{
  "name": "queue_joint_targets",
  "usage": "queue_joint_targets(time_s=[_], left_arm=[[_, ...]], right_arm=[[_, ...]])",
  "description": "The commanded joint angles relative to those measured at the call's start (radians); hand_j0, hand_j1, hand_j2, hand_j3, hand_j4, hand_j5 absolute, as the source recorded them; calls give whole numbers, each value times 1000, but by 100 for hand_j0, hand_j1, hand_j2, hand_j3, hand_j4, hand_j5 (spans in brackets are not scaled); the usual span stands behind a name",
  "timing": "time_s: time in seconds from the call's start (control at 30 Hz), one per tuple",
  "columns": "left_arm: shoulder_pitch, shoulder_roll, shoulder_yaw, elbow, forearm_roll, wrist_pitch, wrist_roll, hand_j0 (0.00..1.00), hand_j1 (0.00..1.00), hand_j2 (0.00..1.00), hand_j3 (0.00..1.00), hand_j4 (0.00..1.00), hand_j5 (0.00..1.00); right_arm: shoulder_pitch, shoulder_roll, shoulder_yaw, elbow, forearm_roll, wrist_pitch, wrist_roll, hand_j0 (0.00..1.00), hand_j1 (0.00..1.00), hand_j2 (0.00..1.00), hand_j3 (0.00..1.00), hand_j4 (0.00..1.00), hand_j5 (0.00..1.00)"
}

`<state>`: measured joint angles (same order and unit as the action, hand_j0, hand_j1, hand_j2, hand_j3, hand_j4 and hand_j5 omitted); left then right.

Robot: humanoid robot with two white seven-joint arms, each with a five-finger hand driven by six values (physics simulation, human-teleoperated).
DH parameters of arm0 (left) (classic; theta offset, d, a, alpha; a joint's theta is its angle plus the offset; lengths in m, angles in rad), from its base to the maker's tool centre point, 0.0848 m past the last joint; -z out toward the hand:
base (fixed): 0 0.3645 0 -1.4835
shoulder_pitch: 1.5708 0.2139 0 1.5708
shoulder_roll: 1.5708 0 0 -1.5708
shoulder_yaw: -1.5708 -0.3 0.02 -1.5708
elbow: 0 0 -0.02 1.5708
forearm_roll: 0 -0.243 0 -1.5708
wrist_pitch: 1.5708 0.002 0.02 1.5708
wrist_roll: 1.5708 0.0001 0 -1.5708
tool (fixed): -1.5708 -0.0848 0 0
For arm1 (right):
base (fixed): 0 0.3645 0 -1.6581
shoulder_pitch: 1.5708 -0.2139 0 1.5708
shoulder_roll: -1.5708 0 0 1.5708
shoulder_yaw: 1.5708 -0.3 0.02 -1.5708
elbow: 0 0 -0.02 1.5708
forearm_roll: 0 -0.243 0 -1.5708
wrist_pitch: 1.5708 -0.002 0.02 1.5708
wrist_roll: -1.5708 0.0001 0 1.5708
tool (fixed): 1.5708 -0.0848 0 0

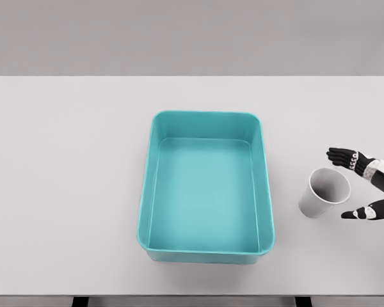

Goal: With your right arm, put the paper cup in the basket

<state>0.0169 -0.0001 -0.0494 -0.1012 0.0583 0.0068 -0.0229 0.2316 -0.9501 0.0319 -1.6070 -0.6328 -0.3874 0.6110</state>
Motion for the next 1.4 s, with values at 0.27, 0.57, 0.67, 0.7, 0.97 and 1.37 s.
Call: queue_joint_targets(time_s=[0.27,0.57,0.67,0.7,0.97,1.37], left_arm=[[0,0,0,0,0,1,0,100,100,100,100,100,100],[0,0,0,0,0,-1,0,100,100,100,100,100,100],[0,0,0,0,0,-1,0,100,100,100,100,100,100],[0,0,0,0,0,1,0,100,100,100,100,100,100],[0,0,0,0,0,1,0,100,100,100,100,100,100],[0,0,0,0,0,-1,0,100,100,100,100,100,100]], right_arm=[[-11,14,2,-4,47,-38,0,100,100,100,100,100,100],[-28,56,3,-1,78,-48,0,100,100,100,100,100,100],[-28,56,5,-7,78,-42,0,100,100,100,100,100,100],[-28,57,6,-7,78,-42,0,100,100,100,100,100,100],[-52,79,14,-8,93,-33,0,100,100,100,100,100,100],[-60,85,36,-40,93,-31,0,100,100,100,100,100,100]])
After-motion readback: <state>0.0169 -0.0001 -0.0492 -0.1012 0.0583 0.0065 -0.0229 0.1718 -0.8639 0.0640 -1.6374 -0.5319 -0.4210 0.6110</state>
